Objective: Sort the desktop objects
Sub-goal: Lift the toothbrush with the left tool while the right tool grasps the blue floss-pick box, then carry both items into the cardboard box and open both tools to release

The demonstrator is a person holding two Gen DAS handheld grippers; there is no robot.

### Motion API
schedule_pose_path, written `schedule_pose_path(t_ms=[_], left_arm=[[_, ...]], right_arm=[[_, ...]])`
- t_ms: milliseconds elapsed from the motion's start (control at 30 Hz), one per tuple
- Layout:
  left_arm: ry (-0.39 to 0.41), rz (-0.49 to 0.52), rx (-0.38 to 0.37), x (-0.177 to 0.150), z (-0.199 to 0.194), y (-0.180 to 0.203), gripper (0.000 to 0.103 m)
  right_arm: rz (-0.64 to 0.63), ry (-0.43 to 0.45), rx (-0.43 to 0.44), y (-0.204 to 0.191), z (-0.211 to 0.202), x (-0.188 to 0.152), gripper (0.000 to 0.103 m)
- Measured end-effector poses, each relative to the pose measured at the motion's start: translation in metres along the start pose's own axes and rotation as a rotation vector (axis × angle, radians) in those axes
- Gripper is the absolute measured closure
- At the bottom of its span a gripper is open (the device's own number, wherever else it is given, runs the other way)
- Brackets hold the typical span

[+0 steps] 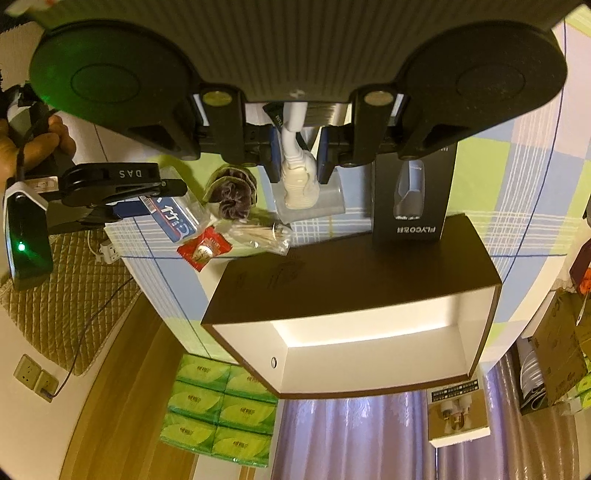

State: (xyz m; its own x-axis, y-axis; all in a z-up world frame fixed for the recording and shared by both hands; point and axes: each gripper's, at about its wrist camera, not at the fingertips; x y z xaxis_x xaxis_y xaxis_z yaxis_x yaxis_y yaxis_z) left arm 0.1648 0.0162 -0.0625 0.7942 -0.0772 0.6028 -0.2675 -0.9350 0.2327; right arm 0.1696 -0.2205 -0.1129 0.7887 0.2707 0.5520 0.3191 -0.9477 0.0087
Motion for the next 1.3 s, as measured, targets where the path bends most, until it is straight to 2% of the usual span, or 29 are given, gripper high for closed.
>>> schedule_pose_path(t_ms=[367, 667, 900, 1300], left_arm=[[0.067, 0.001, -0.025, 0.023, -0.012, -0.004, 0.087], [0.122, -0.014, -0.032, 0.060, -0.013, -0.016, 0.087], [0.163, -0.035, -0.029, 0.097, -0.002, -0.031, 0.087], [0.153, -0.077, 0.012, 0.156, 0.050, -0.066, 0.087]], right_arm=[[-0.010, 0.071, 0.035, -0.008, -0.034, 0.029, 0.049], [-0.031, 0.126, 0.083, -0.011, -0.044, 0.066, 0.049], [-0.041, 0.162, 0.103, -0.009, -0.040, 0.103, 0.049], [-0.037, 0.154, 0.105, 0.001, 0.001, 0.169, 0.049]])
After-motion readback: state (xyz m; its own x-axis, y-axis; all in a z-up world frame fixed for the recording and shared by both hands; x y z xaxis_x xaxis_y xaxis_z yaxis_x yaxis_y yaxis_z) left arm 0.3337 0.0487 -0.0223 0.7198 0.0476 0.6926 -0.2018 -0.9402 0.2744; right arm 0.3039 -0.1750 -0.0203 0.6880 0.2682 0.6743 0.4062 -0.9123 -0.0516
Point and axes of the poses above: each gripper's, at about its wrist camera, not at the fingertips, and z roughly the way its jaws point, y to its right, x to its top, and after that the axes turned 10 degrees about -z, right-handed
